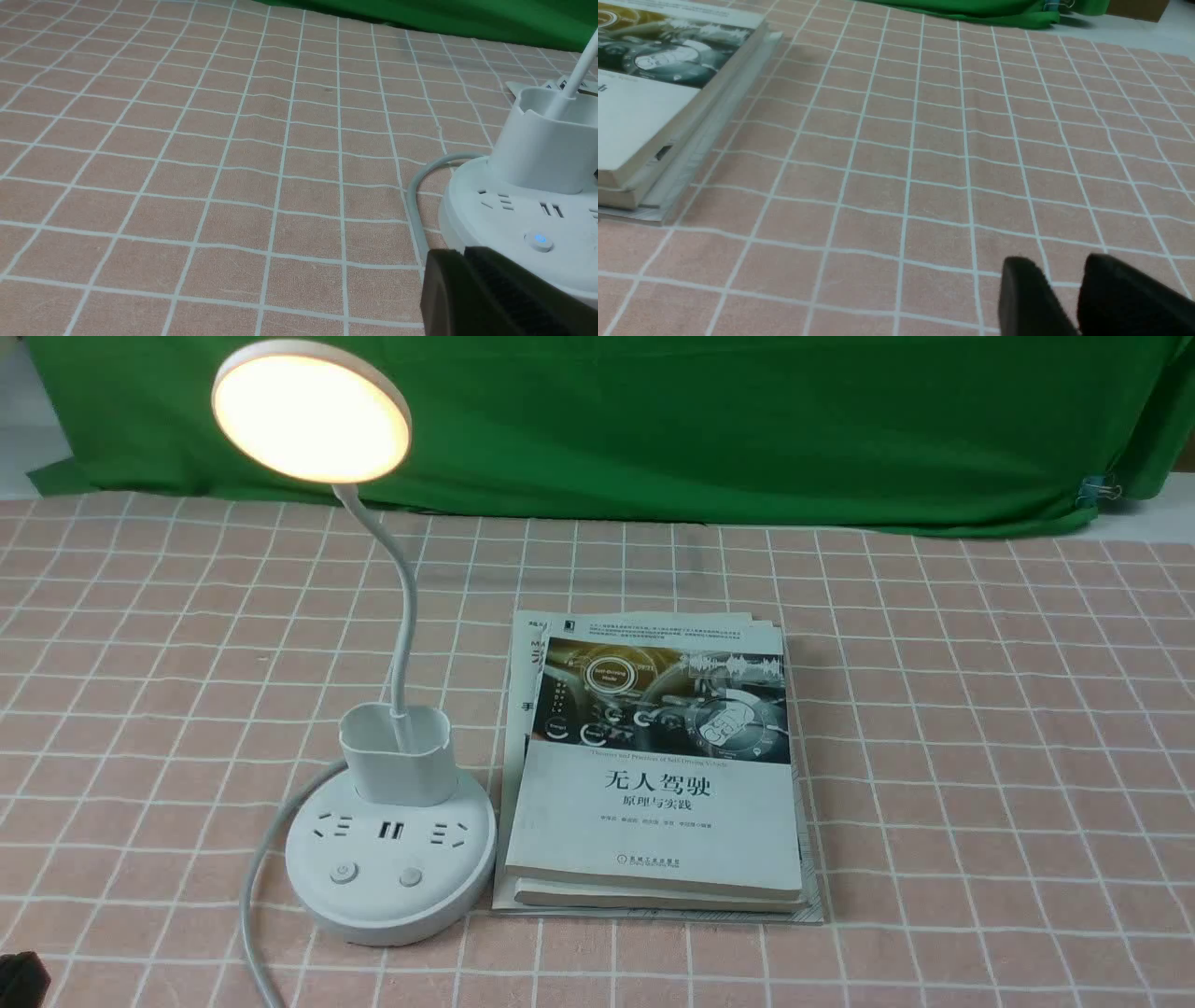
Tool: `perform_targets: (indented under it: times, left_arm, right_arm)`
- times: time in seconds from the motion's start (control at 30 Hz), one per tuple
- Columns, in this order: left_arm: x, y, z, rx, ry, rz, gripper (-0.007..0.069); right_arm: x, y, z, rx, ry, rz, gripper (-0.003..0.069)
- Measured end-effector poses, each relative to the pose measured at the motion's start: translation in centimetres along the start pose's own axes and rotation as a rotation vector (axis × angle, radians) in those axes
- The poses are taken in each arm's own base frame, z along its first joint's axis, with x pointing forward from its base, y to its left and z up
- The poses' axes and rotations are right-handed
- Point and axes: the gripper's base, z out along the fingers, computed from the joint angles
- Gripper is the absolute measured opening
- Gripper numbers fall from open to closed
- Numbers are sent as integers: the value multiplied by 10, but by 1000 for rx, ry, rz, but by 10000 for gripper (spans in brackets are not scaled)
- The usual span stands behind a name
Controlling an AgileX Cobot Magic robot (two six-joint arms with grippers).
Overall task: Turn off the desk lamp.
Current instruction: Use the left arm to press the button switch on the lamp holder
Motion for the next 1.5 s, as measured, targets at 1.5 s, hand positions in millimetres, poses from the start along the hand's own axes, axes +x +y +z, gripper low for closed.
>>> perform_targets:
  times: [1.5]
  left_arm:
    - [-52, -5, -7, 101, -168, -574, 5]
  right_arm:
    - [0, 0, 0, 0, 0, 0, 240]
